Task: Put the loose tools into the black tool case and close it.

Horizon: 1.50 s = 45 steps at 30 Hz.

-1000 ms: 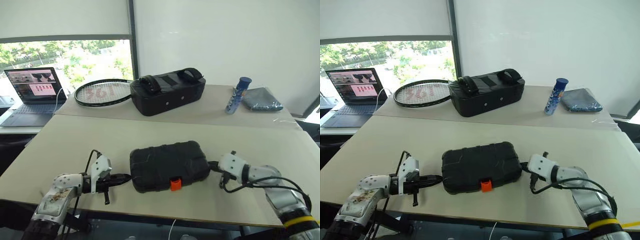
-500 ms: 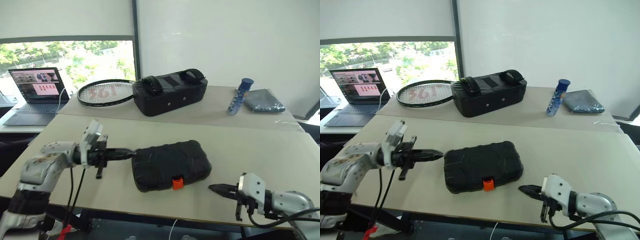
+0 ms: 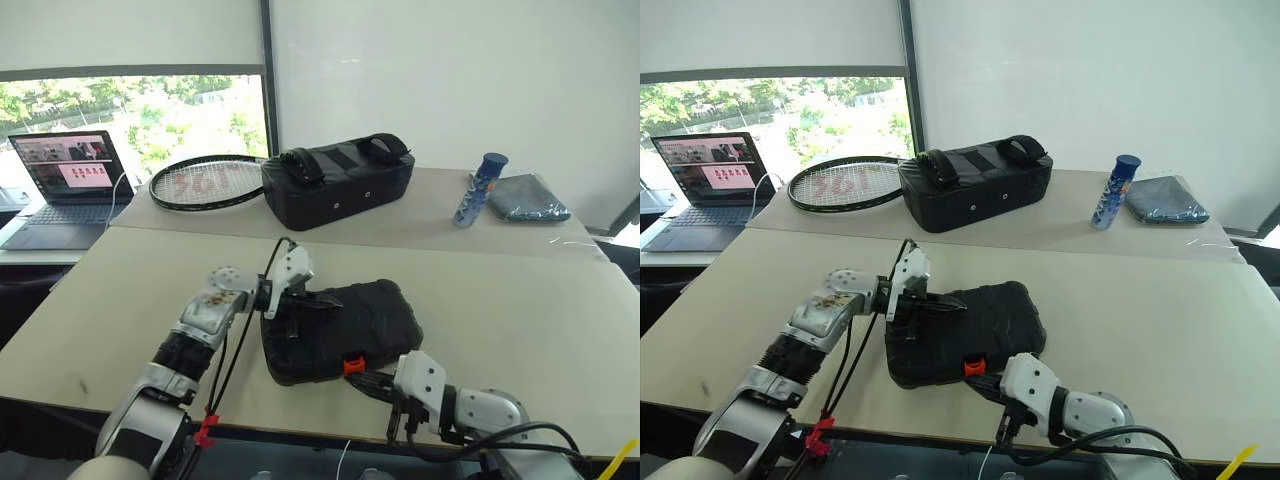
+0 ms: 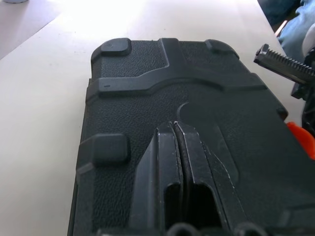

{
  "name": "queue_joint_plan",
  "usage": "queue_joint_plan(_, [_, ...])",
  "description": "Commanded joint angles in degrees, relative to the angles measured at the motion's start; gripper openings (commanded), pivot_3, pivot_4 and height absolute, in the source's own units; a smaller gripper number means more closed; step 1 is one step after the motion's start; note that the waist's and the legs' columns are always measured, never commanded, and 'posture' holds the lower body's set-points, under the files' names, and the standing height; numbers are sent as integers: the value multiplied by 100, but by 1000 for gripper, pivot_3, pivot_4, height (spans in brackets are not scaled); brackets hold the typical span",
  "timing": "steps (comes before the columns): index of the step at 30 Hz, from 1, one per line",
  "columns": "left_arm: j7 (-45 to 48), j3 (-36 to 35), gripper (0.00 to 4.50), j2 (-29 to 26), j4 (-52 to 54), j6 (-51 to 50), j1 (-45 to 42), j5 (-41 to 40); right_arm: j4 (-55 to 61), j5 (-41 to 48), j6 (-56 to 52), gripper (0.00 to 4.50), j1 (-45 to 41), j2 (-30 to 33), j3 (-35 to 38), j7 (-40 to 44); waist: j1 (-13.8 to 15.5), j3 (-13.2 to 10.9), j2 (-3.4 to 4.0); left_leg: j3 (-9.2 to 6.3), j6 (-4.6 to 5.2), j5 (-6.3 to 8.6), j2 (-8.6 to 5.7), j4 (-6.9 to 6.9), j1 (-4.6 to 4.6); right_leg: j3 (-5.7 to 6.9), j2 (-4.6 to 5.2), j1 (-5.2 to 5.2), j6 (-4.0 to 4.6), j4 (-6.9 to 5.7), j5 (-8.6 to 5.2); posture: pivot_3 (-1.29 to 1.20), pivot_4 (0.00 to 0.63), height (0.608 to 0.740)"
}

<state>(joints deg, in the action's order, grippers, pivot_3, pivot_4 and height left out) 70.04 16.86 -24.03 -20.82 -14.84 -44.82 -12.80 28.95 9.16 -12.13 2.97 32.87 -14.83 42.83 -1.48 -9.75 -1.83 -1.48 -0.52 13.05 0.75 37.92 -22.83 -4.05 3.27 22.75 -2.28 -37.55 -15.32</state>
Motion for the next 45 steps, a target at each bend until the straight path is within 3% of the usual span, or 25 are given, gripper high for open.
queue_joint_plan(1, [-114, 182, 112, 73, -196, 8, 39, 329, -119, -130, 23, 0, -153, -48, 27, -96, 5, 0, 0, 0, 0, 0, 0, 0, 3, 1, 0, -4, 0, 0, 0, 0, 150, 740])
queue_joint_plan(5, [-168, 301, 112, 115, -271, -87, 106, 554, -262, -221, 68, 0, -257, -101, -7, -106, 11, 2, -3, 1, 0, 0, 1, 1, 52, 1, 0, -53, -26, 3, -15, 0, 150, 740])
queue_joint_plan(29, [-406, 557, 112, 277, -464, -330, 410, 945, -1046, -950, 476, 0, -876, -136, 112, -387, 38, 94, -16, 4, 1, -1, 3, 1, 79, -6, -4, -73, -43, 1, -25, 0, 150, 740])
queue_joint_plan(36, [-343, 483, 112, 190, -534, -249, 408, 922, -710, -135, -11, 0, -654, -369, 648, -252, 13, 93, -16, 3, 1, -1, 5, 0, 75, -7, -6, -69, -43, 0, -25, 0, 150, 740])
queue_joint_plan(45, [-383, 260, 112, 241, -581, -19, 465, 818, -315, 434, -660, 0, -516, -526, 832, -238, -69, 93, -16, 1, 1, -1, 8, 0, 75, -8, -8, -69, -43, 0, -25, 0, 150, 740])
